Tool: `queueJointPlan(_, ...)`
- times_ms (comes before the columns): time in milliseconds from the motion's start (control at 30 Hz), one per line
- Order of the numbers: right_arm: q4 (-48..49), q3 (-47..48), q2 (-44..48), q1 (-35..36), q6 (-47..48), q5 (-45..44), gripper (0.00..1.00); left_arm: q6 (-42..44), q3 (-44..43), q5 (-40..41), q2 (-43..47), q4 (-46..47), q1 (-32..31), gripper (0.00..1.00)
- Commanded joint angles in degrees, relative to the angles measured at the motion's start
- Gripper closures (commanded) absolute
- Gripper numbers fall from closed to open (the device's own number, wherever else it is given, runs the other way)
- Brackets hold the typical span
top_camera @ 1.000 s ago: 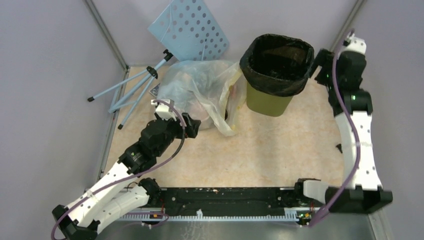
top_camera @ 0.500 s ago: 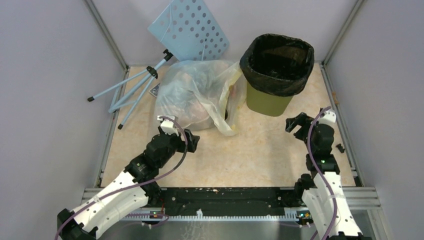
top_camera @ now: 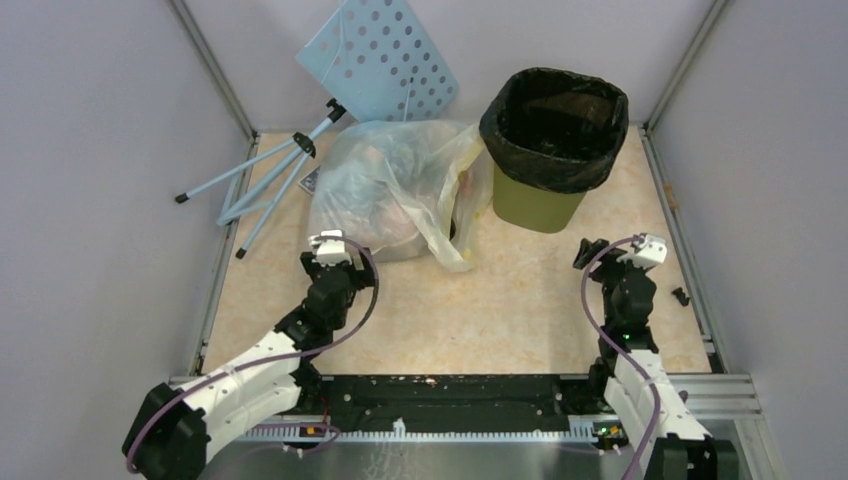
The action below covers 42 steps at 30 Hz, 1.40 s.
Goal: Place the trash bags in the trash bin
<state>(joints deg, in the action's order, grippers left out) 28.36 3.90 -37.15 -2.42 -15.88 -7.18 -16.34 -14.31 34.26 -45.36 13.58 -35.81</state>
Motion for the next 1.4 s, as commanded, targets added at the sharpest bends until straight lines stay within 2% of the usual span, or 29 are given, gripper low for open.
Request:
queueJointPlan(0,27.9,-5.5,-10.0,-0.2,4.6,-4.1,0.14,6.1,1.5,3.0,-7.1,18.5,6.8,0.01)
queueJointPlan(67,30.3,-4.2,-18.1,-0.2,6.1,-3.4,0.13,7.4,0.3,0.3,-9.8,19.9,10.3,0.01)
queueJointPlan(133,36.7,-4.2,-24.3,-0.1,6.9,-2.9,0.13,10.3,0.5,-2.4,-12.7,24.8,13.7,0.01)
queueJointPlan(233,41.8,-2.2,-30.1,-0.2,8.7,-1.6,0.13,12.6,1.9,-9.0,-17.4,32.1,19.3,0.01)
queueJointPlan(333,42.0,-0.2,-33.9,-0.2,10.0,0.3,0.13,12.7,5.3,-19.0,-23.7,43.2,26.2,0.01)
queueJointPlan(400,46.1,-0.4,-37.7,-0.1,10.3,0.3,0.13,13.4,6.7,-23.6,-29.2,52.2,29.2,0.01)
queueJointPlan(533,57.7,-1.0,-47.3,-0.1,10.7,1.4,0.13,19.1,1.6,-30.5,-32.0,46.2,30.3,0.01)
queueJointPlan(600,50.1,0.9,-44.9,0.1,12.1,4.5,0.12,21.2,2.0,-33.5,-35.9,51.4,31.0,0.01)
queueJointPlan(700,44.4,5.7,-46.4,0.4,12.7,6.0,0.12,21.7,4.1,-39.8,-46.5,68.3,33.2,0.01)
queueJointPlan(733,39.5,7.6,-46.1,0.5,13.8,6.9,0.11,21.9,3.0,-40.5,-45.6,64.4,33.2,0.01)
queueJointPlan(800,42.1,6.2,-46.3,0.9,14.2,7.0,0.11,20.6,-2.5,-38.6,-42.9,49.1,33.1,0.01)
queueJointPlan(933,41.5,6.6,-46.4,0.9,14.5,8.5,0.11,20.3,-1.5,-37.3,-44.2,52.8,33.2,0.01)
queueJointPlan(1367,40.8,7.0,-46.4,0.9,14.6,8.5,0.1,20.7,-2.6,-37.5,-44.1,50.4,33.1,0.01)
